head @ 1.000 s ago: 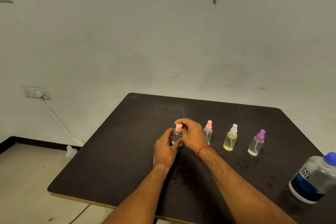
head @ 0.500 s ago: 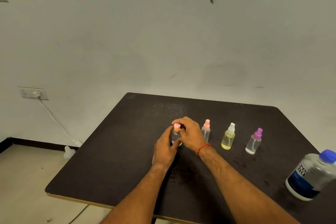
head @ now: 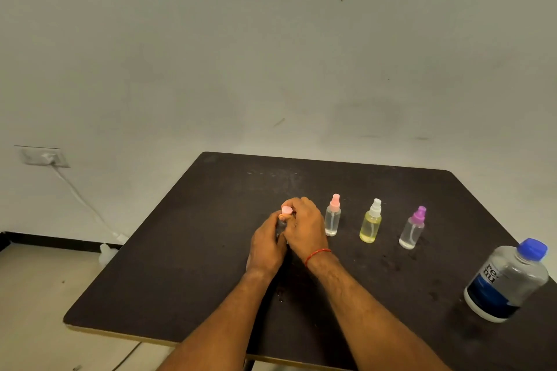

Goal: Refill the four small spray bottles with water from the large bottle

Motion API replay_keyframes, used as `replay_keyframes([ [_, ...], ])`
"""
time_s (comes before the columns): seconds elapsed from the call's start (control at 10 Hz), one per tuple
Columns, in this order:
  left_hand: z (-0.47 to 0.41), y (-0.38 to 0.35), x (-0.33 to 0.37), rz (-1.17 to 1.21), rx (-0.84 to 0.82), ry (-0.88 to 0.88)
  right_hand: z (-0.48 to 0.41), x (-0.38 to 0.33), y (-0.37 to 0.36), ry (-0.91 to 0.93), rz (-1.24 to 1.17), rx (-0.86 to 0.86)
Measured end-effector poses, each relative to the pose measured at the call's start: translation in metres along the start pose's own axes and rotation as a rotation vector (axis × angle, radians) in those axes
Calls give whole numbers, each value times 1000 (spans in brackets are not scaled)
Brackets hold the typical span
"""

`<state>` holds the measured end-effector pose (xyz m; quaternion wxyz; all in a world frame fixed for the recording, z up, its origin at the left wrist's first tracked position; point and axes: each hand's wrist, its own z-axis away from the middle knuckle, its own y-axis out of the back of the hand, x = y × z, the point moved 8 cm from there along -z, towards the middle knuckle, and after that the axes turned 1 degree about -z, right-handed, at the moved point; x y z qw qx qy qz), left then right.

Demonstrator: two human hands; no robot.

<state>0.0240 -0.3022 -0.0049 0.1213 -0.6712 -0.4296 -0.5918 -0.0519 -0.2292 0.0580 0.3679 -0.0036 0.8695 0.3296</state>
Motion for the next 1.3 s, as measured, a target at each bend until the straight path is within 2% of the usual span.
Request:
replay_keyframes([
  [0.1, 4, 1, 0, 158, 18, 97, 6, -6, 1, -58, -6, 82],
  [0.2, 2, -1, -7, 199, 36, 123, 4, -7, -3, -73, 22, 54],
  [0.5, -6, -4, -3, -59, -8, -10, -17, 9, 0, -61, 96, -29],
  [0.7, -10, -5, -13, -134, 14, 20, -30, 20, 12, -101, 148, -18],
  [1.3, -14, -6, -22, -108, 27, 72, -28, 22, 7, -168, 205, -96],
])
